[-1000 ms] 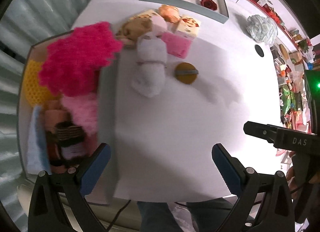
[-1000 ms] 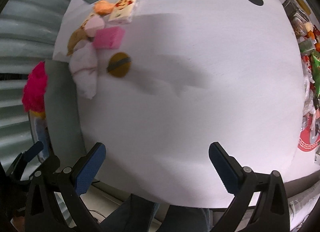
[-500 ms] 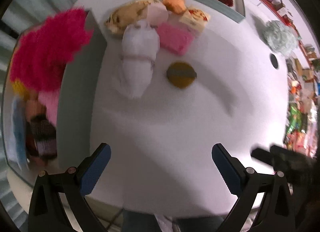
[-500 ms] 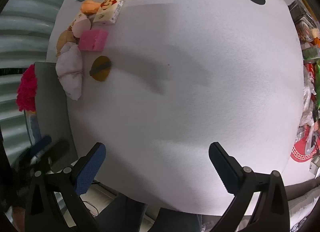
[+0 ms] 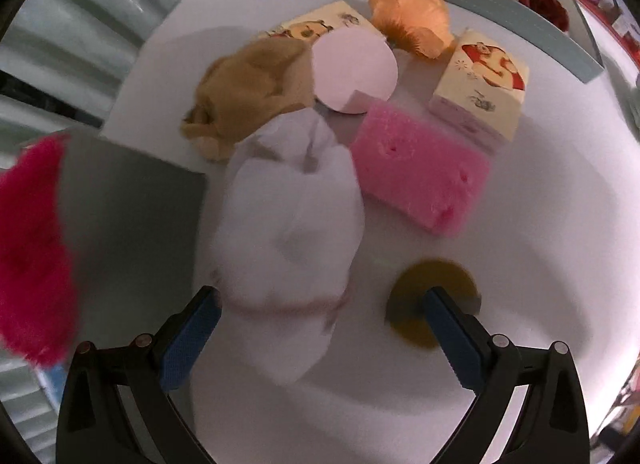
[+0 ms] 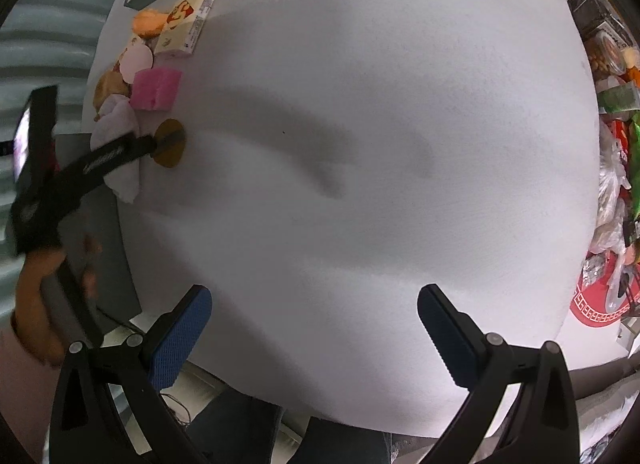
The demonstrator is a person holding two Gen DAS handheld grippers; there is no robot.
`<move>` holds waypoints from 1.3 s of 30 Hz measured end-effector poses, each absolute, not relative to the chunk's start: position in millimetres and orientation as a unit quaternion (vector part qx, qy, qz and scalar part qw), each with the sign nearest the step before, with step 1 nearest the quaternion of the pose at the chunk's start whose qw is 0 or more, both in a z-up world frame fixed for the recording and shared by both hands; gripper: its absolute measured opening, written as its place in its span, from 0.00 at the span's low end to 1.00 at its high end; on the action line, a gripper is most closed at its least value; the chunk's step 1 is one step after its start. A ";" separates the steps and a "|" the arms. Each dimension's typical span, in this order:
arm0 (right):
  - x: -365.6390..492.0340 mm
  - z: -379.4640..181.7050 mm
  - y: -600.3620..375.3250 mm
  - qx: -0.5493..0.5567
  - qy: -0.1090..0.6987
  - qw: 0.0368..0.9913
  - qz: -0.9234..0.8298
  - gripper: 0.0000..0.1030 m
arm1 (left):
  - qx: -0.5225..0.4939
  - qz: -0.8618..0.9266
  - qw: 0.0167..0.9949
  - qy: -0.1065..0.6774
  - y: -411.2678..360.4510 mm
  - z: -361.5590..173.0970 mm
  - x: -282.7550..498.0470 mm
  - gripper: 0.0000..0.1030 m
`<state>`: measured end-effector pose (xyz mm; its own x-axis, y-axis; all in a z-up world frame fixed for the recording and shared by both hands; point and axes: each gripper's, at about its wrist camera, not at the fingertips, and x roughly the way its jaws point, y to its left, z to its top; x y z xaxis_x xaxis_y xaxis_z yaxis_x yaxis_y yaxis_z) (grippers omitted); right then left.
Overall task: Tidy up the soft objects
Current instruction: 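Move the left tool to the white cloth bundle and grasp it, then grasp the round brown pad with right tool while left tool holds the white bundle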
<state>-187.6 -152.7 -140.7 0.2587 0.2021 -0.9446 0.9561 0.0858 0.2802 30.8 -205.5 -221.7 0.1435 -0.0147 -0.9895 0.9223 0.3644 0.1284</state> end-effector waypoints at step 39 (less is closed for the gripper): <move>-218.1 -153.0 -155.3 0.601 0.482 0.544 -0.332 1.00 | 0.410 -0.421 0.579 0.565 -233.9 -250.1 -3.1 1.00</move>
<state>-218.1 -155.2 -153.0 0.3146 0.2173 -0.9240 0.9409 0.0573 0.3338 -3.1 -233.9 -250.1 0.0064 -0.0234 -0.9997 0.9508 0.3098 -0.0012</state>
